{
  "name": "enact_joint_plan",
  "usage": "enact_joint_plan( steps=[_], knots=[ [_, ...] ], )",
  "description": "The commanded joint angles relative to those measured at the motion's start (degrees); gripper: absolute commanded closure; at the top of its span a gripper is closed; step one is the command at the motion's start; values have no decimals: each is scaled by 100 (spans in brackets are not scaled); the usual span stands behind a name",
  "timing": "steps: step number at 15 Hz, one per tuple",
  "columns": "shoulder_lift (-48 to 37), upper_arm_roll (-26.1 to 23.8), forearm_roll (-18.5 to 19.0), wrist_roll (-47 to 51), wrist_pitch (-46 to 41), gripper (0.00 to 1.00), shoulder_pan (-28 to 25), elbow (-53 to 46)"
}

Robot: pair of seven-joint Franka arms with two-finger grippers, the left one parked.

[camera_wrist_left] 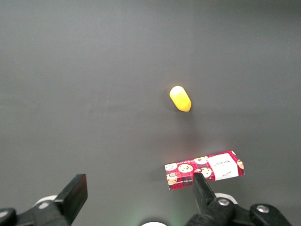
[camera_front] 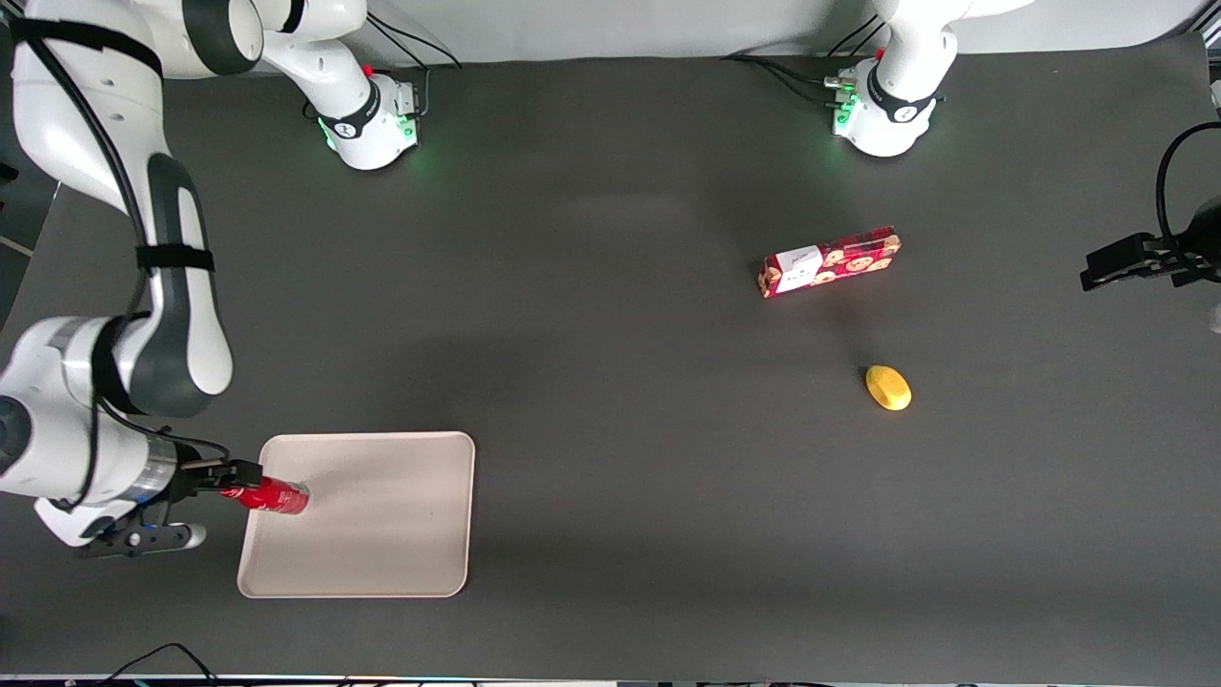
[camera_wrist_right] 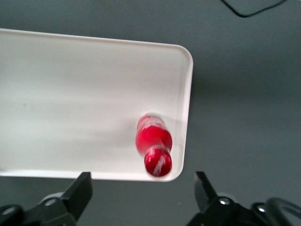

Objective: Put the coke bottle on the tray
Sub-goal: 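Lower the bottle onto the tray and open the right gripper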

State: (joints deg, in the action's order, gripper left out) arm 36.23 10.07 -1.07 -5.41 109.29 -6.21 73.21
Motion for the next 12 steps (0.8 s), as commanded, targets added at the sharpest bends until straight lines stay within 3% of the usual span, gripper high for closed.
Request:
enact_joint_plan(
  steps=[1,4,9,12],
  knots=[
    [-1186,-223,-78,873,-1265,0,-55,237],
    [-2379,-426,-78,1112,-1771,0,-55,1339],
    [-4762,-716,-16,1288,-851,0,-29,4293],
    [-4538,-708,-16,1314,-882,0,15,4062]
  ],
)
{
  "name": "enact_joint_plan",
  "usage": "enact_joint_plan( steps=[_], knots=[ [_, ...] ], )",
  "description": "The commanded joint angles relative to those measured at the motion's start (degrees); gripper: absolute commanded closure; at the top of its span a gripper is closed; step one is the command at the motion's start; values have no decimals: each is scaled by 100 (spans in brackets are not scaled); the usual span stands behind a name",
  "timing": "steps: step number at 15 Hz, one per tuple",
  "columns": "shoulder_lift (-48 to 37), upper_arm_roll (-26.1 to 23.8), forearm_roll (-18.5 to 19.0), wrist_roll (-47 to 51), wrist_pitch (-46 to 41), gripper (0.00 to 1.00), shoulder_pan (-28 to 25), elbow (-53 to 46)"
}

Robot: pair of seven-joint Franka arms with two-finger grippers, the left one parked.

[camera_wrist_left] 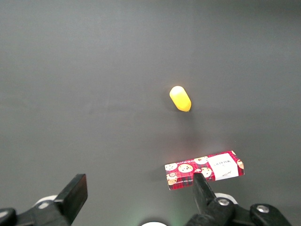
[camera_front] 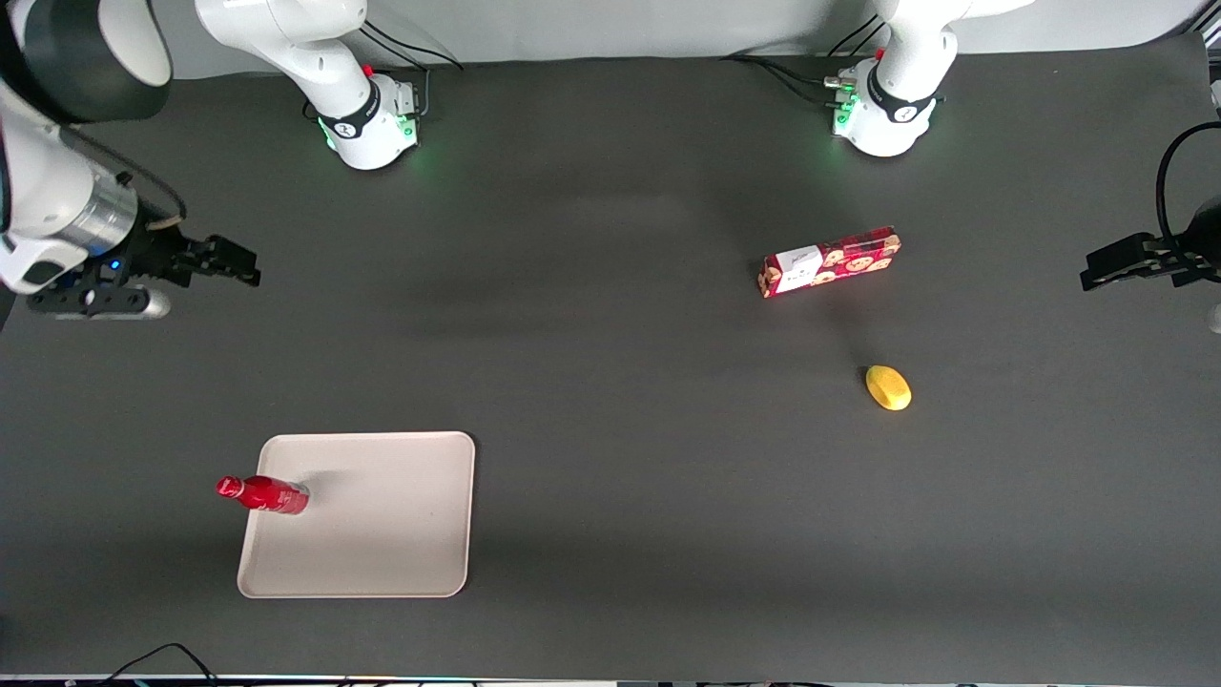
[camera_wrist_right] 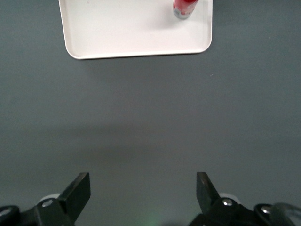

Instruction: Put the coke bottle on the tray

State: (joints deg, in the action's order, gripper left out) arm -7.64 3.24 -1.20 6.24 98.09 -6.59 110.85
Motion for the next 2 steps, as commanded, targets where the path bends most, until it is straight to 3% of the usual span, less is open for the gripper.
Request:
enact_joint_plan(
  steps=[1,2],
  knots=[
    [-80,9,-3,141,159,0,61,122],
    [-62,27,-3,132,80,0,61,25]
  ],
)
